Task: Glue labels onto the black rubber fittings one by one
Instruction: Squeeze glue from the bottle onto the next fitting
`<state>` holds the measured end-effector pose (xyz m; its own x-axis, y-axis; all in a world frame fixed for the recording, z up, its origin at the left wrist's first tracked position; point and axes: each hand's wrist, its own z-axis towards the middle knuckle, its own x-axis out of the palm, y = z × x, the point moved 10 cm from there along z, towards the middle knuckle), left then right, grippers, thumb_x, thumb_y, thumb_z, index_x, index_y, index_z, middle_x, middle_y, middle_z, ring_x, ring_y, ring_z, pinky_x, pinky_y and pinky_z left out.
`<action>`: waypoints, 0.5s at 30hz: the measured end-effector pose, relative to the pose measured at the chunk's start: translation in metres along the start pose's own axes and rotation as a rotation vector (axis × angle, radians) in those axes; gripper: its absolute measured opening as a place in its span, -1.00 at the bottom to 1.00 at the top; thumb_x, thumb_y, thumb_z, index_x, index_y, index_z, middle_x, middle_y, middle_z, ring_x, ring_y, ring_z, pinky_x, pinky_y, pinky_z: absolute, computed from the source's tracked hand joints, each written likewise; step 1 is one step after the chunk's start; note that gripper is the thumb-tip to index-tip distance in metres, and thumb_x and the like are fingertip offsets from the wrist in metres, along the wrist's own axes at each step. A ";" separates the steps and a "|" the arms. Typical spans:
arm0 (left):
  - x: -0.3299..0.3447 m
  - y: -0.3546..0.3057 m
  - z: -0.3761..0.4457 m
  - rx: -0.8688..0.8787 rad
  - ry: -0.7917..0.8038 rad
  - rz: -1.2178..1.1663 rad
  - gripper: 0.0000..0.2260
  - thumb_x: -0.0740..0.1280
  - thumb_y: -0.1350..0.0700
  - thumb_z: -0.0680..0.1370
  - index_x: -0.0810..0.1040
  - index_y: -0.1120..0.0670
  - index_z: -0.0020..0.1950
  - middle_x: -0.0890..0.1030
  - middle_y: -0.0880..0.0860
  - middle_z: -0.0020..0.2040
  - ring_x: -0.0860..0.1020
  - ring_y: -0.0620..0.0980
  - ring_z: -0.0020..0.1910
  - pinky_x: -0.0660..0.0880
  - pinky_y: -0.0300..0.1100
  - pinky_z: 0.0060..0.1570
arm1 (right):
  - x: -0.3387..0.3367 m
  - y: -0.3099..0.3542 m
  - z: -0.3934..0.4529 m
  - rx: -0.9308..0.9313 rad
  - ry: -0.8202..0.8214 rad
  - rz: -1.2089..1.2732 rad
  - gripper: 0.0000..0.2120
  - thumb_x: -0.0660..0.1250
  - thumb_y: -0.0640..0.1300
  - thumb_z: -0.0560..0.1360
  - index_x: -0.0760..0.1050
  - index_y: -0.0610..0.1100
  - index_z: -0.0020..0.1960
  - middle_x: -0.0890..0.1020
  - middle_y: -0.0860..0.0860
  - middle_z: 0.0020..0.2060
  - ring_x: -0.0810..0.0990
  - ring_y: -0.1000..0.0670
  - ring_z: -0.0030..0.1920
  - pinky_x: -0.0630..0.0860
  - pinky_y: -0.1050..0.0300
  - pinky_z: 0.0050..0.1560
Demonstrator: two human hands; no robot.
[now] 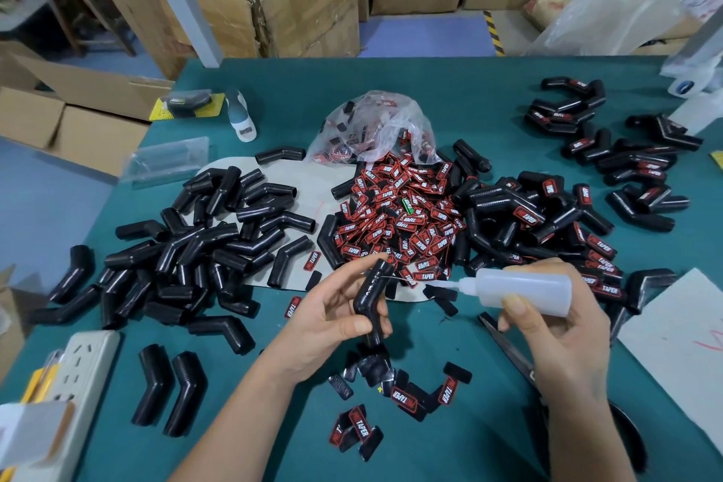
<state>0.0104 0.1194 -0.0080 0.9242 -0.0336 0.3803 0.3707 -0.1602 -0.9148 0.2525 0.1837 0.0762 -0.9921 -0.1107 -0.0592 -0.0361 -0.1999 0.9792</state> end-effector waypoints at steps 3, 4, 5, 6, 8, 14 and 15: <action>0.001 0.000 0.000 0.000 0.003 0.000 -0.30 0.62 -0.01 0.48 0.43 -0.04 0.58 0.64 0.10 0.02 0.67 0.14 -0.03 0.59 -0.02 0.08 | 0.004 0.002 0.001 -0.018 0.023 -0.012 -0.85 0.43 0.02 0.48 0.61 0.04 0.02 0.61 0.02 -0.06 0.59 -0.02 -0.33 0.58 0.18 -0.27; 0.001 -0.001 0.000 0.000 0.003 -0.001 -0.30 0.62 -0.01 0.49 0.44 -0.05 0.58 0.64 0.10 0.02 0.67 0.14 -0.03 0.59 -0.02 0.08 | 0.005 0.002 0.001 -0.022 0.028 -0.011 -0.86 0.43 0.02 0.48 0.62 0.04 0.02 0.61 0.02 -0.07 0.59 -0.02 -0.33 0.58 0.18 -0.27; 0.001 -0.001 0.000 0.001 0.003 -0.003 -0.31 0.61 -0.01 0.49 0.44 -0.05 0.57 0.64 0.09 0.02 0.68 0.14 -0.03 0.59 -0.03 0.08 | 0.005 0.003 0.001 -0.025 0.030 -0.007 -0.86 0.43 0.02 0.48 0.62 0.05 0.02 0.61 0.03 -0.07 0.59 -0.03 -0.34 0.57 0.17 -0.27; 0.001 -0.001 0.000 0.002 0.004 -0.004 -0.31 0.61 -0.01 0.49 0.44 -0.05 0.57 0.64 0.09 0.02 0.68 0.14 -0.03 0.59 -0.03 0.09 | 0.005 0.003 0.001 -0.026 0.028 -0.005 -0.86 0.43 0.02 0.47 0.62 0.04 0.02 0.61 0.03 -0.08 0.58 -0.03 -0.34 0.57 0.17 -0.27; 0.001 -0.002 0.000 0.002 0.003 -0.004 -0.31 0.62 -0.02 0.48 0.44 -0.05 0.57 0.64 0.09 0.02 0.68 0.14 -0.03 0.59 -0.04 0.08 | 0.003 0.002 0.001 -0.017 0.019 -0.005 -0.85 0.44 0.02 0.47 0.62 0.03 0.02 0.61 0.02 -0.07 0.59 -0.04 -0.34 0.57 0.16 -0.27; 0.004 -0.005 -0.001 0.001 -0.004 -0.055 -0.31 0.63 -0.01 0.47 0.47 -0.04 0.55 0.64 0.11 0.01 0.68 0.14 -0.03 0.60 -0.03 0.07 | 0.007 0.007 0.001 -0.033 0.048 -0.011 -0.88 0.42 0.02 0.46 0.62 0.06 -0.01 0.61 0.05 -0.10 0.58 -0.01 -0.35 0.56 0.21 -0.27; 0.004 -0.006 -0.001 0.004 -0.001 -0.060 -0.32 0.63 -0.01 0.47 0.47 -0.04 0.55 0.64 0.11 0.01 0.68 0.14 -0.03 0.60 -0.03 0.07 | 0.008 0.008 0.001 -0.038 0.050 -0.012 -0.88 0.42 0.02 0.46 0.62 0.06 -0.01 0.60 0.05 -0.10 0.58 -0.01 -0.35 0.56 0.22 -0.28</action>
<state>0.0119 0.1197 -0.0008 0.9006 -0.0228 0.4339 0.4253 -0.1584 -0.8911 0.2443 0.1821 0.0842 -0.9843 -0.1568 -0.0810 -0.0419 -0.2384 0.9703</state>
